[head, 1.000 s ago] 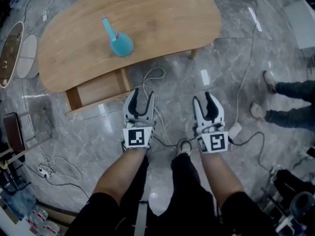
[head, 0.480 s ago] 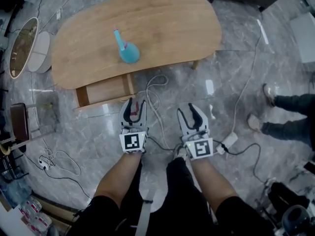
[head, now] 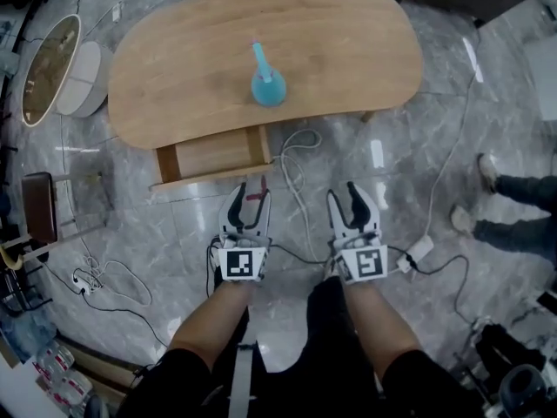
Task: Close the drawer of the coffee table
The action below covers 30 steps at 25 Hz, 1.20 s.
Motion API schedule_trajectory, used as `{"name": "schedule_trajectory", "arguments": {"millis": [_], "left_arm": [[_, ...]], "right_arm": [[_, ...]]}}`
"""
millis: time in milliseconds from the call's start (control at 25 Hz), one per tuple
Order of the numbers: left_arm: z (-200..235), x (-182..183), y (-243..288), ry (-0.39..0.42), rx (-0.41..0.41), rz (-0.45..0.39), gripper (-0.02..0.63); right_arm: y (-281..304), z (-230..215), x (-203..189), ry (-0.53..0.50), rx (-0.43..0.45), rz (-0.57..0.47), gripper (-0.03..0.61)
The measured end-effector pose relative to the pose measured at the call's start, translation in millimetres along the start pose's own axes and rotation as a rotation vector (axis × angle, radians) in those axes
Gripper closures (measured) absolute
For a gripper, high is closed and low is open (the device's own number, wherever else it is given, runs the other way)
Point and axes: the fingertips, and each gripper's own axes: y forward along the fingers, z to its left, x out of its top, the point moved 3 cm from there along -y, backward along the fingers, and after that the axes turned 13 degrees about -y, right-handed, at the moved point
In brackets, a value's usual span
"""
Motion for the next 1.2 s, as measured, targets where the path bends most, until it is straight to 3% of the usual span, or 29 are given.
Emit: {"name": "schedule_trajectory", "arguments": {"millis": [240, 480, 800, 1200], "left_arm": [[50, -3, -46, -0.039, 0.074, 0.029, 0.416], [96, 2, -65, -0.039, 0.133, 0.016, 0.416], [152, -5, -80, -0.038, 0.227, 0.003, 0.416], [193, -20, -89, -0.049, 0.247, -0.012, 0.416]], "right_arm": [[14, 72, 25, 0.037, 0.074, -0.039, 0.413], [28, 112, 27, 0.019, 0.123, -0.03, 0.413], [54, 143, 10, -0.014, 0.189, -0.007, 0.413], [85, 174, -21, -0.037, 0.232, 0.025, 0.411]]}}
